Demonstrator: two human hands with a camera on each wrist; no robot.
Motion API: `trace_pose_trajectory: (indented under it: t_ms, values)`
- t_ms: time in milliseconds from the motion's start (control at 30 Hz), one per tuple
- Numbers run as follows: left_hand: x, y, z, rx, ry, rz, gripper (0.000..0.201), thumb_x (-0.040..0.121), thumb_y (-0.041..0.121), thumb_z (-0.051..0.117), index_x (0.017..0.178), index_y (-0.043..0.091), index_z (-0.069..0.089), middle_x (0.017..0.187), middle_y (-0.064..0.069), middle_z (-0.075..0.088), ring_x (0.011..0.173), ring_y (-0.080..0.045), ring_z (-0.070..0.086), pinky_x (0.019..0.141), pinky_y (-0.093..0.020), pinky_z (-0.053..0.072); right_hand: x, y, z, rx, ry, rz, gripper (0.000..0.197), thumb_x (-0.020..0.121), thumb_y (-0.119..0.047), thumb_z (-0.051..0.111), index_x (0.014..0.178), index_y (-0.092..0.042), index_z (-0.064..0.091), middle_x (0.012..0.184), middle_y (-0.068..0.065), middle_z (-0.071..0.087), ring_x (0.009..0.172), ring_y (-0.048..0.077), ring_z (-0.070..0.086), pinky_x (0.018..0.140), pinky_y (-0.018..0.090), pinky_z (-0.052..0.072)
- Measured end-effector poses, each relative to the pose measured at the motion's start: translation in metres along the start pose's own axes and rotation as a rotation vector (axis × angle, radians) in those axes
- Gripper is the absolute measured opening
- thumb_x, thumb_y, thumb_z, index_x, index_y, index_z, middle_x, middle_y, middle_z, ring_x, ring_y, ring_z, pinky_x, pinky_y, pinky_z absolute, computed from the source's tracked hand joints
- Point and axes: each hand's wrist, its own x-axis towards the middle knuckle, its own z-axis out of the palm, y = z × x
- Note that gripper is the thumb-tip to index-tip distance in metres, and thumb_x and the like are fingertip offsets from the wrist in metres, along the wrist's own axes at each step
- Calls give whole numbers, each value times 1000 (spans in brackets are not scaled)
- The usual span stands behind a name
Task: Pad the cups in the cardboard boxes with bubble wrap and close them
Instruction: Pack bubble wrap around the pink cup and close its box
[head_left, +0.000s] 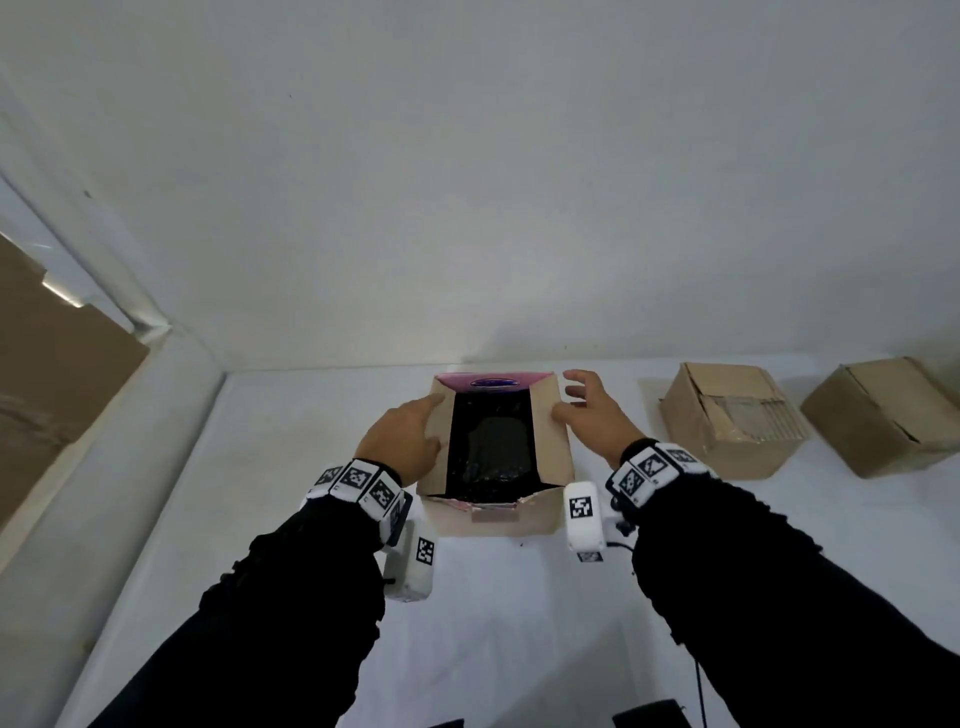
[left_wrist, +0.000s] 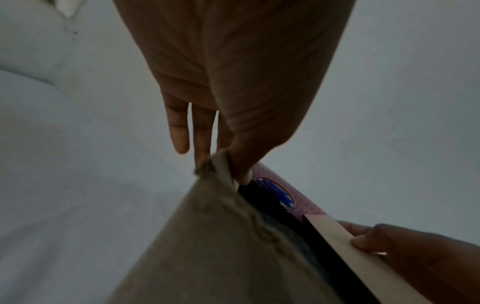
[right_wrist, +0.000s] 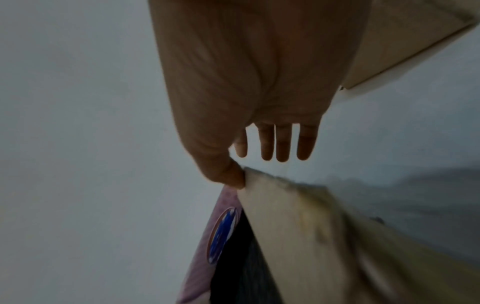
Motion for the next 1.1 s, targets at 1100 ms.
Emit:
trace_pose_trajectory:
  t_ms: [1100]
  values:
    - [-48, 17, 9, -5, 185, -54, 43, 92, 36, 53, 133, 31, 40, 107, 8, 70, 94, -25, 64, 77, -34, 50, -12, -5, 2, 130, 120, -169, 47, 86, 6, 46, 120, -25, 56, 118, 0, 66, 110, 18, 60, 94, 35, 49]
